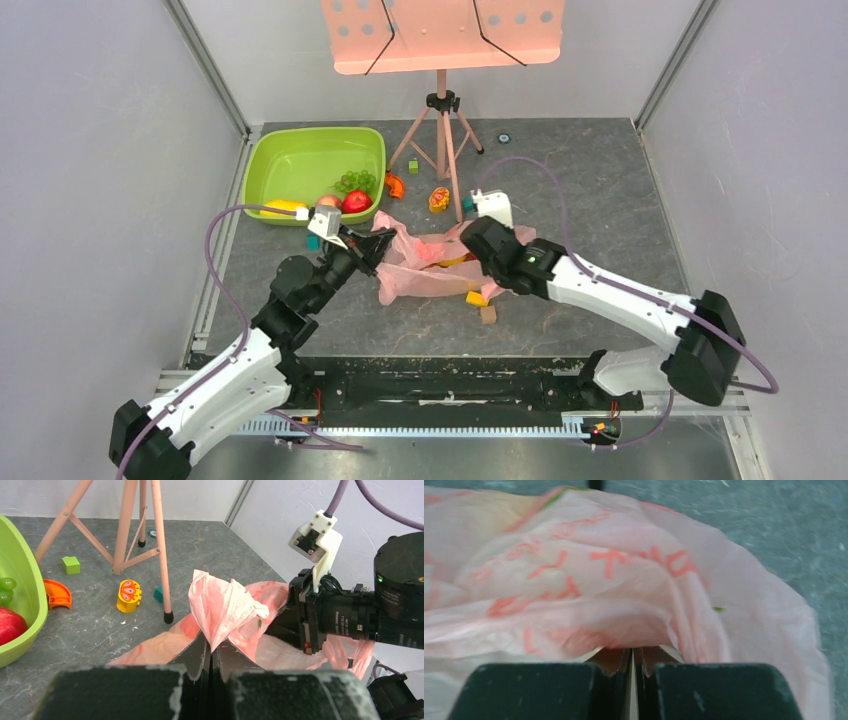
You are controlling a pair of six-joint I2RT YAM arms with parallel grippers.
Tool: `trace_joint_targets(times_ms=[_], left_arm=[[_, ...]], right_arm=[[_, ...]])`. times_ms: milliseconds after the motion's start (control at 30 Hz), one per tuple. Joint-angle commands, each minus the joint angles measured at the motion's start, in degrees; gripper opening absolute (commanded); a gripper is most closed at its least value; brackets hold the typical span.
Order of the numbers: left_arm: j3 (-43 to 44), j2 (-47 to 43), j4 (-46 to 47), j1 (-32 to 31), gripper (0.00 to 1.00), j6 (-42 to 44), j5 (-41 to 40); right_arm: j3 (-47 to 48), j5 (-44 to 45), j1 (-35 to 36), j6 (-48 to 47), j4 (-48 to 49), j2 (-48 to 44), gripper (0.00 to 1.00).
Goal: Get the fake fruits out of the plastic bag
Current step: Adjust the plastic bag at the center of the board.
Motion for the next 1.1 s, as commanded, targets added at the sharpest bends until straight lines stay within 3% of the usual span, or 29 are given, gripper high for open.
trace_joint_targets(times_ms=[0,167,333,500,700,833,967,1067], left_arm=[[-0.56,-2.56,-0.11,-0.30,0.02,2.84,-3.42],[-2.62,-4.91,-0.71,-0.30,0.02,1.72,-3.53],[-3.59,-7.03,-3.65,-0.30,0.03,0.00,-2.80],[4.46,-7.25,-18.17,-0.30,0.38,-0.95,-3.98],[18.96,-4.25,-36.10,-0.30,0.54,-1.47,-5.33],[26.08,-3.74,-42.74,-0.32,0.62,0.10,-4.63],[33.29,-2.86,-48.25,-0.30,0.63,2.56,-5.18],[42.18,2.45,-54.76,-0.30,0.43,5.90,-2.96]], right_arm=[[-6.55,0.43,-4.53,0.25,2.32,-6.92,0.04],[-13.36,-2.21,-6.95,-1.24,6.25,-11.67,0.06],[-20.95,-9.81,-7.00,-5.29,17.82,-18.16,0.08],[-23.00,-18.98,-6.98,-7.84,26.77,-21.55,0.08],[-19.07,-25.90,-6.95,-8.20,30.36,-18.99,0.08],[-17.67,-27.45,-6.98,-7.99,31.81,-17.31,0.08],[-17.53,-27.42,-6.98,-7.71,33.14,-16.39,0.08],[-17.03,-26.76,-6.98,-7.32,33.19,-15.14,0.08]])
